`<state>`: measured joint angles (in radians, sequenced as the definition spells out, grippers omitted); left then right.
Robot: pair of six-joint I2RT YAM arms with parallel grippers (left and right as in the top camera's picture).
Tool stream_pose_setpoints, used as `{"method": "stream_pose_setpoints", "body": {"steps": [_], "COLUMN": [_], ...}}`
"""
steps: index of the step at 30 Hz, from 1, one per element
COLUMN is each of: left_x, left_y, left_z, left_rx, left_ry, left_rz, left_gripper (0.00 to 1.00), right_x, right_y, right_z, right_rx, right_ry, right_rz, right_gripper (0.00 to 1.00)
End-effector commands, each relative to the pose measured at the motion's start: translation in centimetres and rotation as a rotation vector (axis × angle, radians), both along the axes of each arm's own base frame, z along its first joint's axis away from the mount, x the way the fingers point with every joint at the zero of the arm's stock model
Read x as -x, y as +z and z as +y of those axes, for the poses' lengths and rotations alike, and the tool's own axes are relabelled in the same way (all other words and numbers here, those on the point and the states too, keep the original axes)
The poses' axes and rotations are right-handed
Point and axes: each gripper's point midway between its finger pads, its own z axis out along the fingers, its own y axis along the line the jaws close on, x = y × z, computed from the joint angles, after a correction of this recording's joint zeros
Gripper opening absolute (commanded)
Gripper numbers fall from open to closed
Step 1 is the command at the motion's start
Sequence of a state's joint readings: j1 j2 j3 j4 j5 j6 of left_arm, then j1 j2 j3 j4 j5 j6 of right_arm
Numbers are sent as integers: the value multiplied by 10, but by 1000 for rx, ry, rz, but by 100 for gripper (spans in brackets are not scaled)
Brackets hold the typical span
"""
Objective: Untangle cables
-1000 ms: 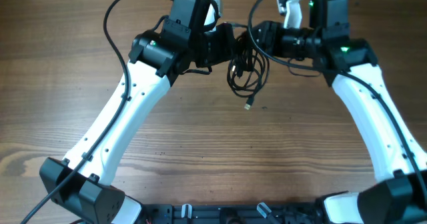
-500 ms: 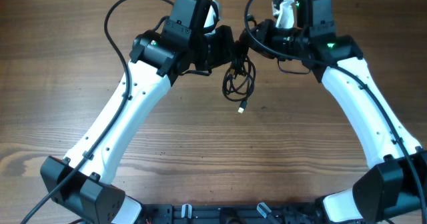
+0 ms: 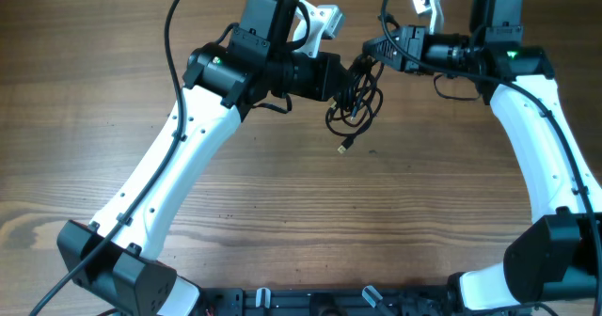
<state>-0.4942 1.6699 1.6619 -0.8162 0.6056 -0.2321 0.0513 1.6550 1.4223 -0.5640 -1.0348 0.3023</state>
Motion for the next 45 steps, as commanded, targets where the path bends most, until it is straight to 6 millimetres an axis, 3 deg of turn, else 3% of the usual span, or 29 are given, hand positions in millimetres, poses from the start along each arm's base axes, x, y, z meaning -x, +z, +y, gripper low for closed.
{"method": "stream_pose_setpoints", "body": {"steps": [1, 5, 12, 17, 29, 34, 37, 39, 43, 45], "left_x": [-8, -28, -29, -29, -28, -24, -23, -21, -20, -23], "left_y": [9, 1, 2, 2, 2, 5, 9, 13, 11, 2], "left_z": [8, 27, 27, 27, 26, 21, 18, 13, 14, 23], "left_rx": [7, -29, -11, -4, 7, 34, 62, 87, 80, 27], "left_ry": [1, 193, 234, 249, 261, 235, 225, 201, 204, 256], "left_rz": [-49, 20, 60, 81, 102, 121, 131, 131, 144, 145], "left_gripper": [4, 4, 4, 4, 4, 4, 4, 4, 4, 4], "right_x": [11, 21, 22, 21, 8, 6, 5, 2, -8, -10], "right_y": [26, 46, 6, -5, -36, -31, -40, -46, -46, -42], "right_z": [5, 1, 10, 22, 64, 83, 89, 90, 85, 78], "right_rx": [-42, -30, 159, 209, 162, 108, 109, 109, 115, 111], "right_ry": [51, -24, -228, -267, -193, -149, -146, -156, -194, -199], "right_rz": [-64, -41, 145, 168, 242, 230, 258, 276, 249, 238], "right_gripper": [46, 45, 36, 34, 31, 31, 30, 27, 4, 4]}}
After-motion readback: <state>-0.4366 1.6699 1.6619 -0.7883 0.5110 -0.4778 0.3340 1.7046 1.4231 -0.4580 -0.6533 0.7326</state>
